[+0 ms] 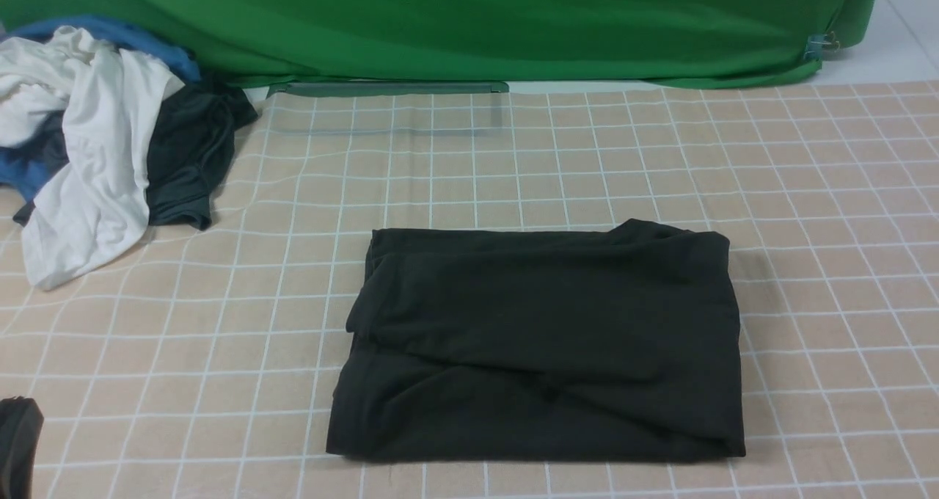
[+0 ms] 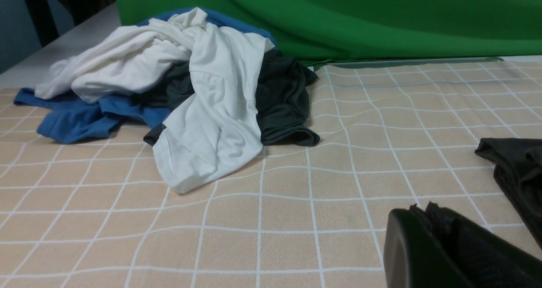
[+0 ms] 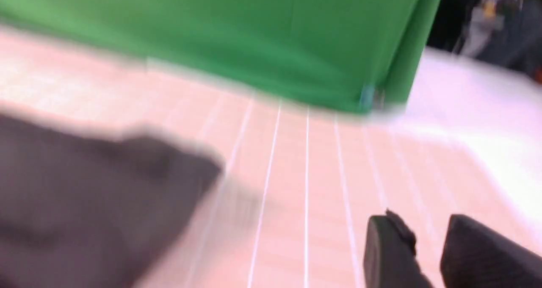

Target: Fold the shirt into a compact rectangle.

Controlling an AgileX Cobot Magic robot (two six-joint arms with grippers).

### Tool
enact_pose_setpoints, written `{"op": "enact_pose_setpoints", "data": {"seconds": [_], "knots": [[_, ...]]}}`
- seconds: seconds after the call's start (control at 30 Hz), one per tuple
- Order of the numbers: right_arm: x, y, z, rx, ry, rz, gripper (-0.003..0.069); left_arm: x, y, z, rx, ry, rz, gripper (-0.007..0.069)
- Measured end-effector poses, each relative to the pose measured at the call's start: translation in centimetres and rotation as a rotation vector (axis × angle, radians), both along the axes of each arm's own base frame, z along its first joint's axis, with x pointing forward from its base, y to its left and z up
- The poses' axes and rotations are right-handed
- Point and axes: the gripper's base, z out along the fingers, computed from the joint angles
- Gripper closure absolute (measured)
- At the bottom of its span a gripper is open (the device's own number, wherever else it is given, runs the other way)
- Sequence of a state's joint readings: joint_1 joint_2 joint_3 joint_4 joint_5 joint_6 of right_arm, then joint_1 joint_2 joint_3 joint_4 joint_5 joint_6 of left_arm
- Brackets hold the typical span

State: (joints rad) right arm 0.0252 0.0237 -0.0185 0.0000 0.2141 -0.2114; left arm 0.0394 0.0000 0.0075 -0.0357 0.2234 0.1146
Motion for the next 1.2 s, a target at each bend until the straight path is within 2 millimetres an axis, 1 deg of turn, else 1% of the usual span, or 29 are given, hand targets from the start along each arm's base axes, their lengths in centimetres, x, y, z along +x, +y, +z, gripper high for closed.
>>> {"op": "enact_pose_setpoints", "data": {"seconds": [0.07, 0.13, 0.33, 1.2], "knots": [[-0.11, 0.00, -0.94, 0.004, 0.033, -0.001, 0.0424, 0.00, 0.00, 0.01, 0.000, -0.002, 0.000, 0.0605], [-0.13, -0.01, -1.13, 0.009, 0.046, -0.002, 0.0424, 0.00, 0.00, 0.01, 0.000, -0.002, 0.000, 0.0605], [-0.15, -0.01, -1.11, 0.033, 0.043, -0.006, 0.0424, 0.00, 0.00, 0.04, 0.000, -0.004, 0.000, 0.0605], [-0.15, -0.01, -1.11, 0.044, 0.044, -0.007, 0.0422, 0.00, 0.00, 0.04, 0.000, -0.004, 0.000, 0.0605]]}}
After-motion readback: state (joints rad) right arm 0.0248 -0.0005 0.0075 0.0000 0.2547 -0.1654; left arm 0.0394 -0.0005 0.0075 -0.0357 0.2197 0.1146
